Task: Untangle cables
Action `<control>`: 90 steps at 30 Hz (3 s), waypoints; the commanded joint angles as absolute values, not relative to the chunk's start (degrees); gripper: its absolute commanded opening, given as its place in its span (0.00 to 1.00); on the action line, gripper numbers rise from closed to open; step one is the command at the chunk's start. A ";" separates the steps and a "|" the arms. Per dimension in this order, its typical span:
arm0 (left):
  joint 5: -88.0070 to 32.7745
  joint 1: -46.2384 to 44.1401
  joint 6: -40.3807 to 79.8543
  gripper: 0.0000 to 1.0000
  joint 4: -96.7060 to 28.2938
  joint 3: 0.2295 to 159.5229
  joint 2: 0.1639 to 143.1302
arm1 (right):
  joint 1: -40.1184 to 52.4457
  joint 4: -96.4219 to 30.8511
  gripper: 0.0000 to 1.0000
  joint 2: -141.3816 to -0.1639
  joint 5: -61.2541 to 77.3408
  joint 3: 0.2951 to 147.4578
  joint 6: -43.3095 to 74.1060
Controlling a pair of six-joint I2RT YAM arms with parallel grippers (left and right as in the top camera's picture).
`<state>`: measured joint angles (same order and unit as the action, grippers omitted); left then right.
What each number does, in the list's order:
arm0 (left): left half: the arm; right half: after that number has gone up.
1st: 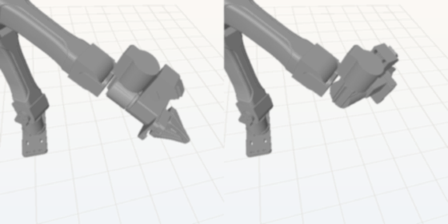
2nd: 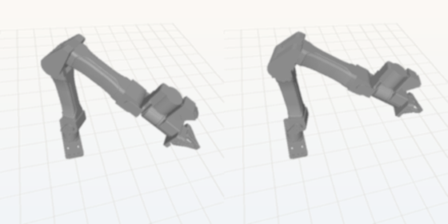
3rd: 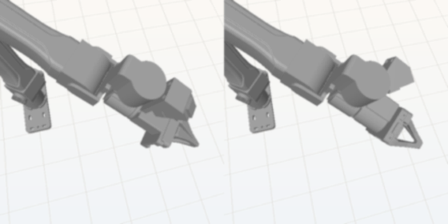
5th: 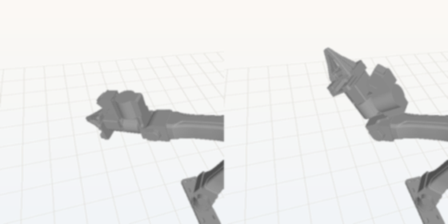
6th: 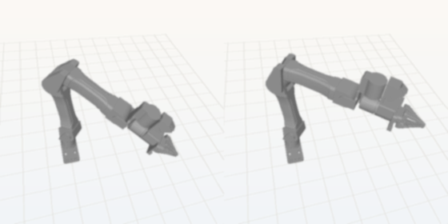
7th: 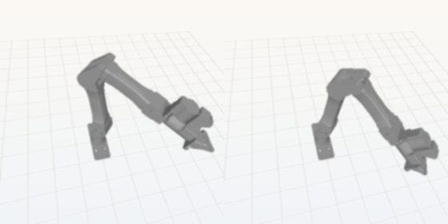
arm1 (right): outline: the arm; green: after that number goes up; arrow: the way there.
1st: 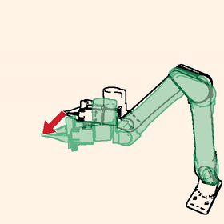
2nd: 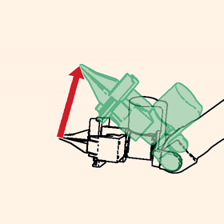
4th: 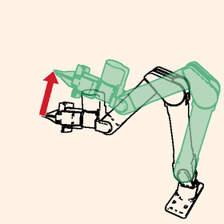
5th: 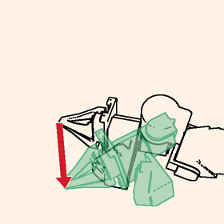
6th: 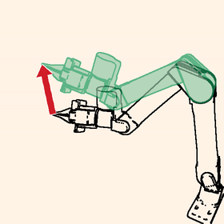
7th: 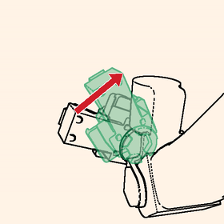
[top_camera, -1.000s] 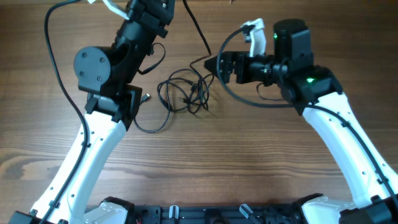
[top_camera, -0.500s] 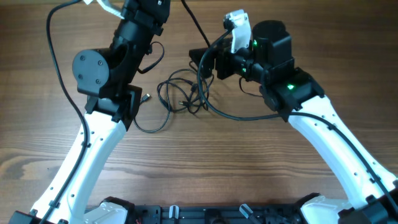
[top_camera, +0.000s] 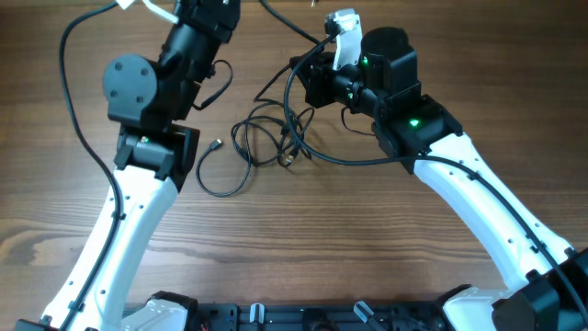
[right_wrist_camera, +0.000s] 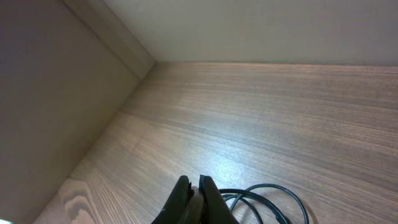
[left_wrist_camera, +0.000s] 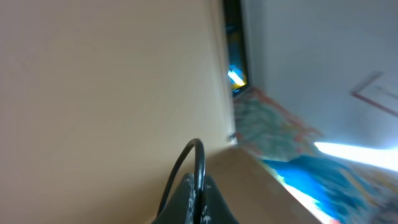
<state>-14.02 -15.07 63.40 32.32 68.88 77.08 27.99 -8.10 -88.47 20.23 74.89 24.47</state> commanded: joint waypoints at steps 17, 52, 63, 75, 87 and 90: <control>0.69 -6.59 56.97 0.88 -4.99 69.01 77.19 | 28.27 -11.81 0.04 -74.37 22.98 76.12 33.47; -28.75 -6.63 41.95 0.81 -4.10 69.01 77.69 | 20.86 0.95 0.04 -70.83 3.38 76.12 62.11; -28.88 -7.77 38.96 0.87 -5.48 69.01 78.19 | 20.01 8.58 0.04 -71.57 3.84 76.12 64.53; -28.91 -9.23 38.96 0.90 -5.98 69.01 78.65 | 20.05 5.19 0.04 -80.53 10.35 76.12 37.12; -28.95 -9.23 37.85 0.95 -7.07 69.01 78.67 | 20.05 28.10 0.04 -85.19 10.35 76.12 52.66; -29.54 -9.39 32.88 0.95 -7.09 69.01 78.67 | 20.05 25.17 0.04 -85.19 10.59 76.12 54.59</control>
<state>-28.05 -9.06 39.07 -7.09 69.06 78.22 20.14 27.24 -85.12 9.43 75.07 49.80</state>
